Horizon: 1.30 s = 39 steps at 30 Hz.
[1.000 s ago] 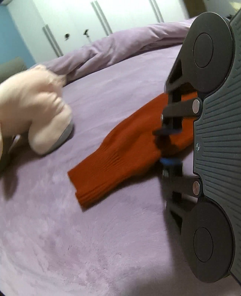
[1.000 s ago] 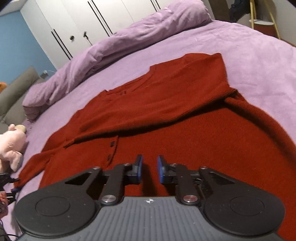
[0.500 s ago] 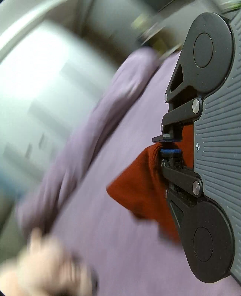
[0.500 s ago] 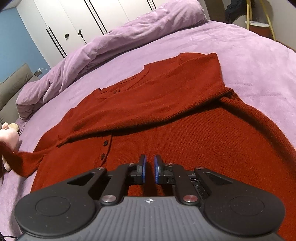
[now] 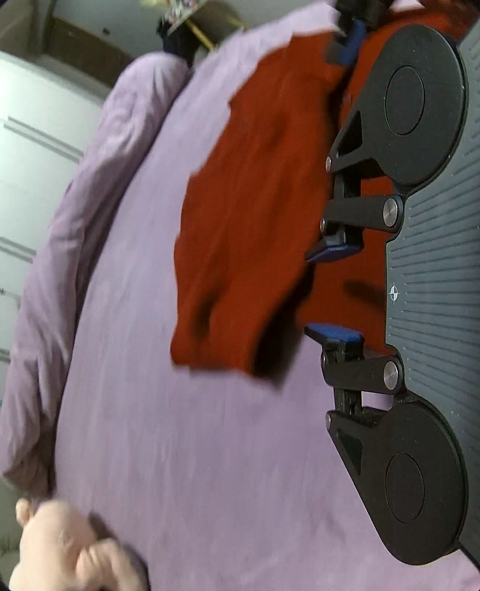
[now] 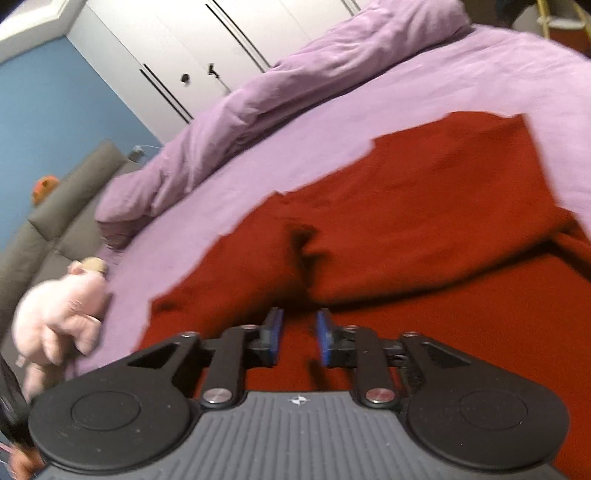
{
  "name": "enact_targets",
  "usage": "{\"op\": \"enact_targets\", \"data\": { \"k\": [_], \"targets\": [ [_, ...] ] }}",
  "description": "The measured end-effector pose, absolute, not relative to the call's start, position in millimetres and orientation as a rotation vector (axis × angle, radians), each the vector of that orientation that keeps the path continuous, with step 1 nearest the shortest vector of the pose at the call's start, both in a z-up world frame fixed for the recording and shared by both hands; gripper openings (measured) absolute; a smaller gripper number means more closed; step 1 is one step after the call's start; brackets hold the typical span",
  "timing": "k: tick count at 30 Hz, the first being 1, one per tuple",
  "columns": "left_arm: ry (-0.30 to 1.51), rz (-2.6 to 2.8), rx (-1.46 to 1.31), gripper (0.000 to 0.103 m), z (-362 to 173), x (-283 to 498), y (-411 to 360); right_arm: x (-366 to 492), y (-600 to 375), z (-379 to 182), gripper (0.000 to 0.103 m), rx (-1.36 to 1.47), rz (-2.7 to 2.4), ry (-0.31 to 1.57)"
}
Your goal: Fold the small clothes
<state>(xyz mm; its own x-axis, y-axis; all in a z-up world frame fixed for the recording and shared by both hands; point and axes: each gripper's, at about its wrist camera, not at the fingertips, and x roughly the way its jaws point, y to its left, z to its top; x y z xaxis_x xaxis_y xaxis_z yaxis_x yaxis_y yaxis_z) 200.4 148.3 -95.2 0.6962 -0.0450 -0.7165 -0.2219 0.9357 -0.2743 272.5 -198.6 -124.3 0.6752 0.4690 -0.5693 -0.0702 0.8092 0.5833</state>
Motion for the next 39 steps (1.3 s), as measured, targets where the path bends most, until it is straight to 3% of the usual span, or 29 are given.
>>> {"op": "enact_targets", "data": {
  "k": [12,14,15,16,23,39],
  "targets": [
    [0.831,0.104,-0.381,0.044,-113,209,171,314,-196,-150,0.034,0.672,0.296,0.873],
    [0.834,0.093,-0.376,0.044,-112,210,168,317,-192,-151,0.023,0.668,0.298,0.865],
    [0.837,0.092,-0.369,0.044,-111,211,166,319,-191,-150,0.006,0.669,0.304,0.867],
    [0.839,0.094,-0.363,0.044,-110,212,164,321,-190,-147,0.004,0.675,0.309,0.861],
    [0.810,0.077,-0.352,0.045,-97,225,150,316,-201,-90,0.004,0.288,0.114,0.600],
    [0.882,0.022,-0.313,0.045,-108,255,114,327,-257,-142,0.009,0.324,0.076,0.798]
  ]
}}
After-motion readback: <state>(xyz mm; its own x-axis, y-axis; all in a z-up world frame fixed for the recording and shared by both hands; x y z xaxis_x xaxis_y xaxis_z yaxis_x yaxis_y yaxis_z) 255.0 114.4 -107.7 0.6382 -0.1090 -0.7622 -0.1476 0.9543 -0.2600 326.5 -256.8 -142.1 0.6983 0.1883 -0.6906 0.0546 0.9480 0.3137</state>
